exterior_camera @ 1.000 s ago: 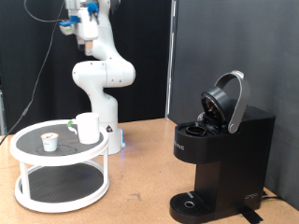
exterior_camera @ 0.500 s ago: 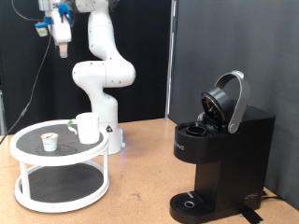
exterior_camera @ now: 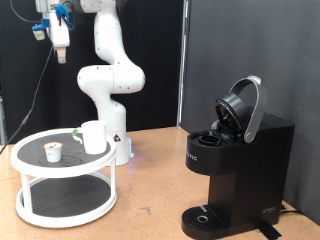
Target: Make a cup of coffee with the keurig machine
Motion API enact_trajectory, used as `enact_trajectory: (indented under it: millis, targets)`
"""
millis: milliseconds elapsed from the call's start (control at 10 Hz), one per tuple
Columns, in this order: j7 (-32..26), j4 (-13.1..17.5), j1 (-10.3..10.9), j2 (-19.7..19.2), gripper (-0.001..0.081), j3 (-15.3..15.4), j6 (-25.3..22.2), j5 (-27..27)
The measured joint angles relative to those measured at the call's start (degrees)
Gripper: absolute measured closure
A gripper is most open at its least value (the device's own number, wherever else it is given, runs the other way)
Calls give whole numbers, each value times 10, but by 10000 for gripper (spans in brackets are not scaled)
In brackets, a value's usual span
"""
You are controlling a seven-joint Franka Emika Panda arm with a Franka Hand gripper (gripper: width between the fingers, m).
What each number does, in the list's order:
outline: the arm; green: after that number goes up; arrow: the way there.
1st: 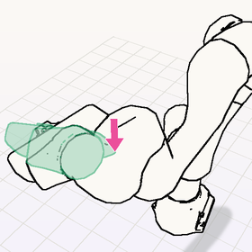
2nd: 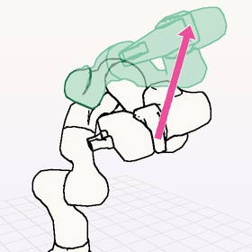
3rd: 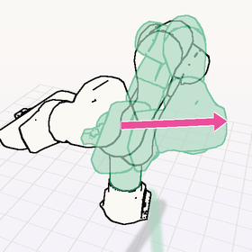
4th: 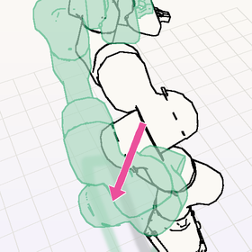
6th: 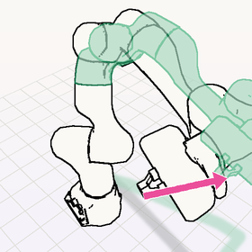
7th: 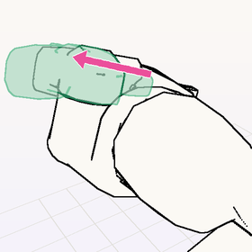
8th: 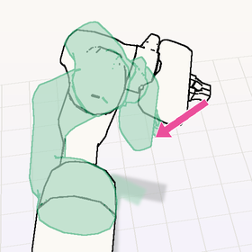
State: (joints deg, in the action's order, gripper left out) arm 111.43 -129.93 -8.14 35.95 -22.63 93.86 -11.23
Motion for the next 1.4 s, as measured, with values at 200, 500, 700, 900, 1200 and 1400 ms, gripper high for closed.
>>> enact_trajectory:
  millis: [200,500,700,900,1200,1400]
  targets:
    - [0,-29,-1,-1,72,-10,34,-13]
    - [6,-90,-10,-10,72,-32,130,-43]
    - [15,-118,-15,-31,72,-45,194,-47]
    - [18,-135,-17,-54,72,-52,239,-47]
    - [19,-163,-19,-83,72,-57,303,-53]
    - [23,-184,-22,-99,72,-57,345,-61]
